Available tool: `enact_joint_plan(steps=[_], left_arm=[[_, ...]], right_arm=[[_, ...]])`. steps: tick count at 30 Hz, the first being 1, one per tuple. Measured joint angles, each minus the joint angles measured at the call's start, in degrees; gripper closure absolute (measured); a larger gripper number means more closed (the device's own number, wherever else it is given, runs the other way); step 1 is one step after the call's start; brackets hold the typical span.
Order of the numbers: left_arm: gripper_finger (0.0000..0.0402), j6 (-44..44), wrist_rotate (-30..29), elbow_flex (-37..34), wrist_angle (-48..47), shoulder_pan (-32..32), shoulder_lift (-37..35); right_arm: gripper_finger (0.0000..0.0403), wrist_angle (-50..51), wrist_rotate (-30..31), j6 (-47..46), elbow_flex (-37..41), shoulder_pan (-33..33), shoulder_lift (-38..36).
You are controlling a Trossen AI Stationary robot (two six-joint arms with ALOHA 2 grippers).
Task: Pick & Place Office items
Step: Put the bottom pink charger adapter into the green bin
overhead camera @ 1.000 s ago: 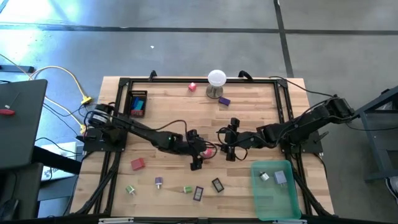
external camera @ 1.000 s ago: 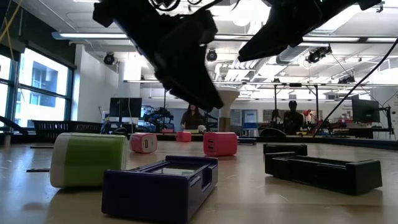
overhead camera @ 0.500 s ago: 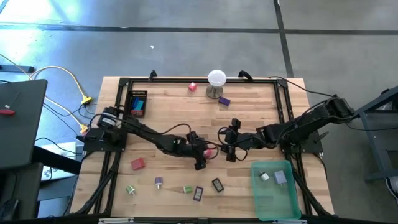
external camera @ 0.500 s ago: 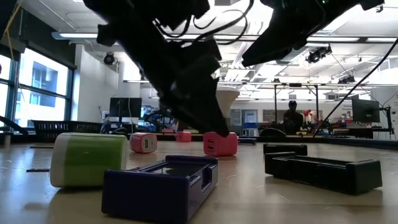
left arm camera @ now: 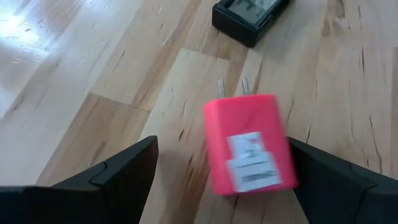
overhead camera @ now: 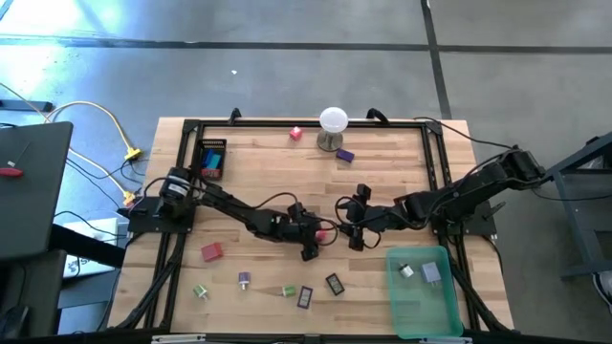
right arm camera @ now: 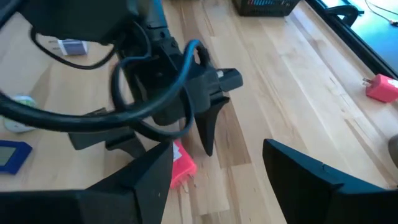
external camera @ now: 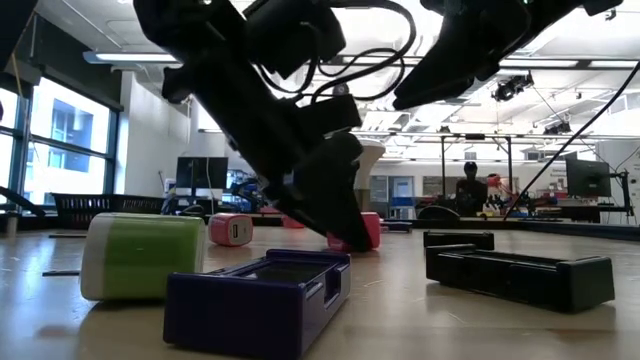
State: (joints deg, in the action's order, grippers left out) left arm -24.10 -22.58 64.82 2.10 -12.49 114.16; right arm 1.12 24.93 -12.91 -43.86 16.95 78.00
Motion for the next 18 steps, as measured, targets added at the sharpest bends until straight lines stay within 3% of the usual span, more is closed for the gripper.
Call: enact_joint_plan(steps=[9, 18], left_arm=[[0.0101, 1.2, 0.1, 0.1, 0.4, 0.1, 0.6], [0.0192, 2.5, 0.4, 0.1, 0.1, -0.4, 0.7]], right_arm=[[0.0165, 0.7, 0.0, -1.0, 0.0, 0.0, 0.0], [0.0165, 0.9, -2.2, -2.3, 0.0, 0.0, 0.0]])
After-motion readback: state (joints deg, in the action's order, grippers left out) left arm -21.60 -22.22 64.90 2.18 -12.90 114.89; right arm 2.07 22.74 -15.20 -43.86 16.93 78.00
